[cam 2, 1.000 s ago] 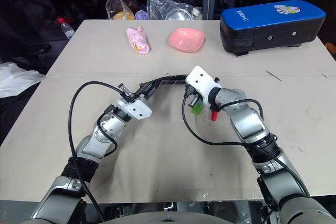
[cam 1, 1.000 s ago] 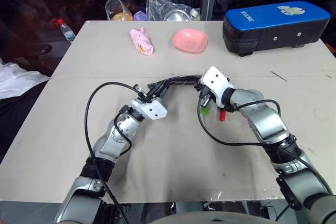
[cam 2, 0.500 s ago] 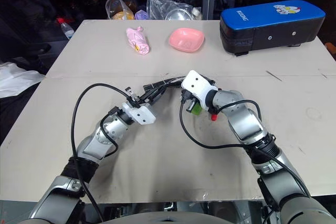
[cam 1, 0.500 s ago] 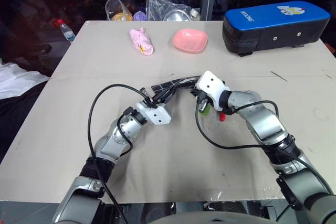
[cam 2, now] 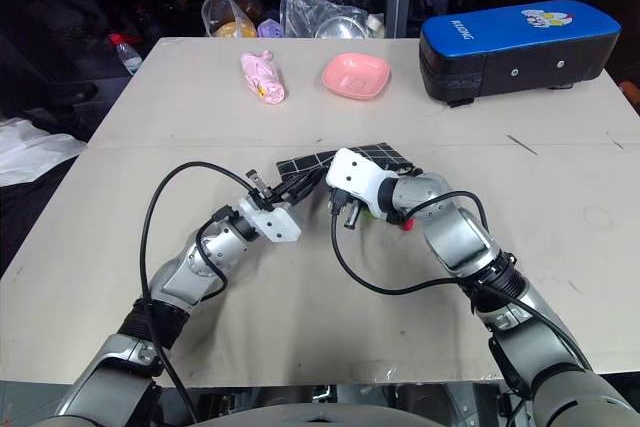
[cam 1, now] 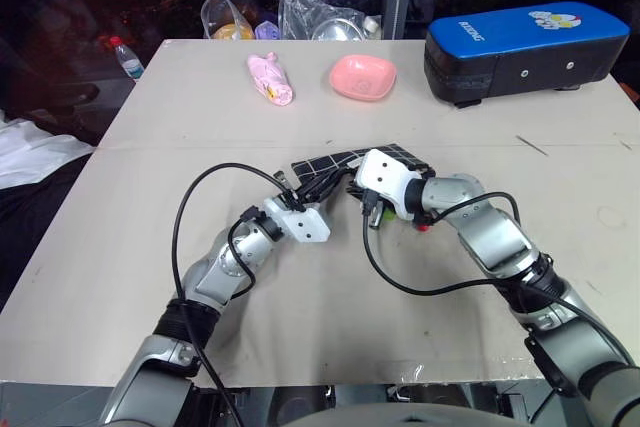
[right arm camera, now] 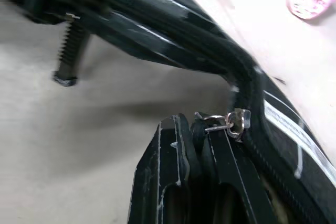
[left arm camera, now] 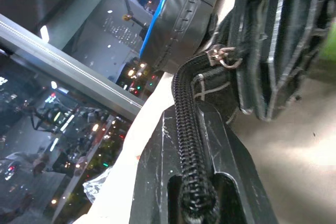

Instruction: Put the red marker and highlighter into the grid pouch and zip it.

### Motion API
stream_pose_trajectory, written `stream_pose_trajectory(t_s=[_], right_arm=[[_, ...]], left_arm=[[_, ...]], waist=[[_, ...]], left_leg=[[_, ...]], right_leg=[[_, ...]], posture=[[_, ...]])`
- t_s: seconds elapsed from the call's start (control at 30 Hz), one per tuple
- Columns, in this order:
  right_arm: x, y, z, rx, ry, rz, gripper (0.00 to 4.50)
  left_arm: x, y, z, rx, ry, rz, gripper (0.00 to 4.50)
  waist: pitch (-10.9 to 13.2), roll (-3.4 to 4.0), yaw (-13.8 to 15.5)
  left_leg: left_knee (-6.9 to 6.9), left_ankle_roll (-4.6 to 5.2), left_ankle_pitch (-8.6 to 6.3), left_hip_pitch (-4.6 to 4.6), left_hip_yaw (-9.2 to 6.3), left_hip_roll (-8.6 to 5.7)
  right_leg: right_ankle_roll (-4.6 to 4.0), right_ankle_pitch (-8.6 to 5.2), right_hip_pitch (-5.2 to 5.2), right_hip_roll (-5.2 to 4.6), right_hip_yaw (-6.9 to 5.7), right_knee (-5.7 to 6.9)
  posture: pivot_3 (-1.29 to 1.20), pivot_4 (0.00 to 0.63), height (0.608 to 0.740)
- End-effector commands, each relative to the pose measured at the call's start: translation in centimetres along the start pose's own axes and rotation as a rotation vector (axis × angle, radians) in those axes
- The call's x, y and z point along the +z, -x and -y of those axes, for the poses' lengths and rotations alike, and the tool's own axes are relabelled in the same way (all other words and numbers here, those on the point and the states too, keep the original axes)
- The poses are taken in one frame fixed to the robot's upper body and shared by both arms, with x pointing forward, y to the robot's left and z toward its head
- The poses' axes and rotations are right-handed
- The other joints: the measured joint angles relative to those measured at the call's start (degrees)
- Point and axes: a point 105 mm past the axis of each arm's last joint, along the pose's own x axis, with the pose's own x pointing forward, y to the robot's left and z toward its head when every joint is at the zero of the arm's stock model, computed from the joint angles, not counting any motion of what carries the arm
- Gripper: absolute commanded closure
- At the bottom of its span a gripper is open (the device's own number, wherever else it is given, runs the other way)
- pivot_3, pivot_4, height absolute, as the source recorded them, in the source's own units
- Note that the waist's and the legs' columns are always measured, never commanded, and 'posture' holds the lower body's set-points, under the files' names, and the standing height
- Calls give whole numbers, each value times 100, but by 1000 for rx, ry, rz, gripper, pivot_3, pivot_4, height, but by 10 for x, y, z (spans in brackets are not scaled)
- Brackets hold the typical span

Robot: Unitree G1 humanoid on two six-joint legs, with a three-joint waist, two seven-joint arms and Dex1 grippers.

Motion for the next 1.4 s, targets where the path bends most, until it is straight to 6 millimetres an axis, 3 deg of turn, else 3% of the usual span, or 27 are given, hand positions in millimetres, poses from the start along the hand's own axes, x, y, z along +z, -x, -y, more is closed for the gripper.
stream_pose_trajectory(t_s=[0.03, 0.3, 0.53, 0.67, 0.73, 0.97, 1.27, 1.3, 1.37, 1.4], right_arm=[[32, -3, -11, 55, 99, 96, 4500], [32, -9, -12, 48, 106, 78, 4500], [22, -3, 15, -46, 87, 31, 4500], [23, -2, 20, -53, 96, 31, 4500], [25, -3, 19, -44, 107, 37, 4500], [39, -16, -22, 99, 143, 87, 4500], [26, -11, -16, 94, 160, 31, 4500], [25, -10, -14, 84, 155, 30, 3858], [21, -3, -6, 52, 133, 26, 3379], [19, 0, -3, 35, 124, 28, 2776]], left_arm=[[10, -6, 3, -18, -11, 52, 4450], [17, -7, 11, -63, -24, 86, 4450], [14, 2, 10, -53, -24, 68, 4450], [14, 6, 12, -69, -29, 64, 4450], [13, 7, 14, -80, -32, 62, 4450], [14, 3, 13, -83, -40, 70, 4450], [12, 3, 11, -55, -19, 53, 4450], [11, 3, 10, -49, -15, 48, 4500], [8, 4, 5, -9, 9, 24, 4500], [6, 4, 3, 10, 21, 13, 4500]], waist=[[0, 0, 0], [0, 0, 0], [0, 0, -1], [0, 0, -1], [0, 0, -2], [0, 0, -1], [0, 1, -1], [1, 1, -1], [1, 1, 0], [0, 0, 8]], left_leg=[[0, 0, 0, 0, 0, 0], [0, -1, 0, 0, 1, 0], [0, -1, 0, 0, 2, 0], [0, -1, 0, 0, 2, 1], [0, -1, 0, 0, 2, 1], [0, -1, 0, 0, 2, 1], [0, 0, 0, -2, 2, 1], [0, 0, 0, -2, 2, 1], [0, 0, 0, -2, 2, 1], [0, 0, 0, -2, 2, 1]], right_leg=[[0, 0, 0, 0, 0, 0], [0, 0, 0, 0, -1, 0], [0, 0, -1, 0, -1, 0], [0, 0, -2, 0, -1, 0], [-1, 0, -2, 1, -2, 1], [-1, 0, -2, 0, -1, 1], [-1, 0, -4, 0, -1, 1], [-1, 0, -4, 0, -1, 1], [-1, 0, -4, 0, -1, 1], [-1, 0, -4, 0, -1, 0]], posture=[[0, 150, 717], [0, 150, 717], [0, 150, 717], [0, 150, 717], [0, 150, 717], [0, 150, 717], [0, 150, 717], [0, 150, 717], [0, 150, 717], [0, 150, 717]])
